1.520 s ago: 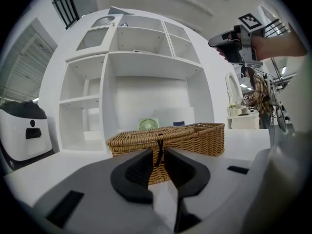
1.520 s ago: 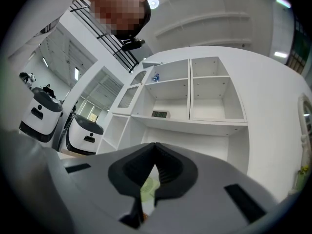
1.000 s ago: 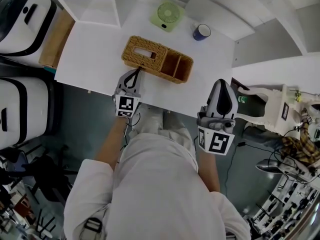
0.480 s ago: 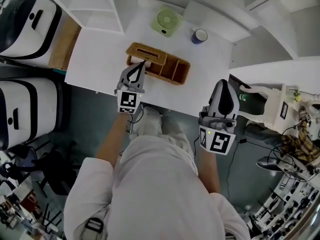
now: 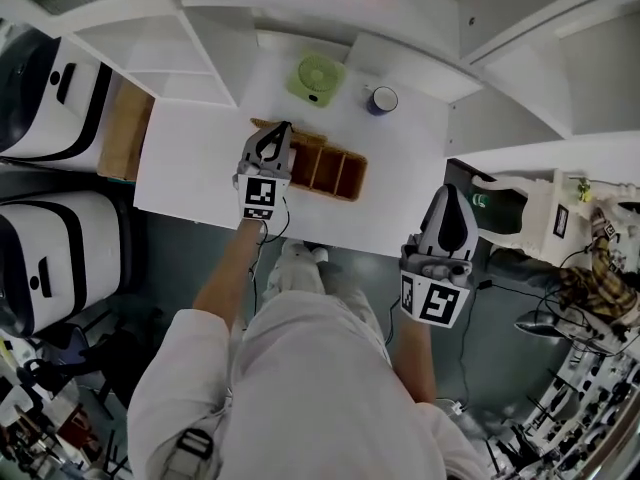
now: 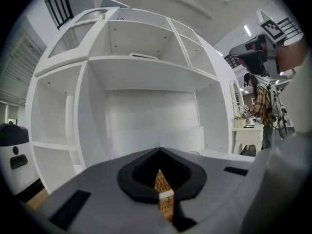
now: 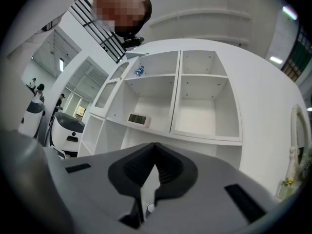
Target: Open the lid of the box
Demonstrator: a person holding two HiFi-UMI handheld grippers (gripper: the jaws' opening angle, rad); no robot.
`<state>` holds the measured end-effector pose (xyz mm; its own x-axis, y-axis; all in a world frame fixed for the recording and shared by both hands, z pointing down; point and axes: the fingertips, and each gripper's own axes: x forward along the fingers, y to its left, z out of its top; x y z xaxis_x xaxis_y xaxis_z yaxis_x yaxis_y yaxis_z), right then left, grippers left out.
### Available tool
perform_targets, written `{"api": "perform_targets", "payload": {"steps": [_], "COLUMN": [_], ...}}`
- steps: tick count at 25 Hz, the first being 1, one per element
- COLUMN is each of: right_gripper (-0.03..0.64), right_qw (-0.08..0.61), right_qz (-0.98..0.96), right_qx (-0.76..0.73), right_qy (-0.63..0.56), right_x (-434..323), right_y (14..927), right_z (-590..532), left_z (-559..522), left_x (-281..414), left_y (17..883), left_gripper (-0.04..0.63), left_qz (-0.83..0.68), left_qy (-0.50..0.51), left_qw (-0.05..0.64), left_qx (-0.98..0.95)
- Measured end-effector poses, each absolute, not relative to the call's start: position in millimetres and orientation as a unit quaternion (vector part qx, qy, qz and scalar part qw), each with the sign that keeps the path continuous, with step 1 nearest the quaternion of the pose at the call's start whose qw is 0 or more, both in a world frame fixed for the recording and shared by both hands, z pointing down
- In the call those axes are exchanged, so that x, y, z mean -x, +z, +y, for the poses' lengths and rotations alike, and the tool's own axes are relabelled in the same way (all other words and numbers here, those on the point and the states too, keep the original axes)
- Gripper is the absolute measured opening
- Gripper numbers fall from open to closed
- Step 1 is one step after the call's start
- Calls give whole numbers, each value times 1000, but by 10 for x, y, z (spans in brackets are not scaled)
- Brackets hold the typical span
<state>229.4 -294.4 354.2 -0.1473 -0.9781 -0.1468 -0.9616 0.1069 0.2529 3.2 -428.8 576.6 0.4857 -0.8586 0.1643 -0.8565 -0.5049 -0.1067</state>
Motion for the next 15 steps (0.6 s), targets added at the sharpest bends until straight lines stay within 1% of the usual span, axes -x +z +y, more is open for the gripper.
{"api": "perform_targets", "payload": {"steps": [5, 7, 9, 10, 12, 14, 15], "right_gripper": [-5, -5, -5, -5, -5, -5, -5], "right_qw": [33, 33, 29, 28, 24, 22, 22], "right_qz": [-733, -730, -728, -727, -724, -724, -724], "right_qx": [-663, -664, -666, -667, -669, -671, -671], "right_qy": [-151, -156, -161, -163, -164, -161, -160], "right_x": [-2333, -2343, -2355, -2364, -2378, -2373, -2368], "right_y": [3514, 3475, 3422, 3396, 3357, 3342, 3341], "right_z": [-3020, -3016, -3001, -2989, -2958, -2927, -2908], "left_z": [-4785, -4892, -4919, -4913, -4894, -4888, -4888], "left_x": [-87, -114, -116, -115, -149, -218, -237], "left_y": [5858, 5897, 5867, 5849, 5854, 5884, 5878], "left_gripper": [3, 14, 53, 83, 165, 191, 193], "left_qz": [503, 501, 498, 496, 484, 470, 469], "left_qy": [-93, -95, -94, -90, -82, -90, -93], "left_qw": [0, -8, -10, -16, -32, -33, -28], "left_qx": [859, 860, 862, 864, 871, 877, 878]}}
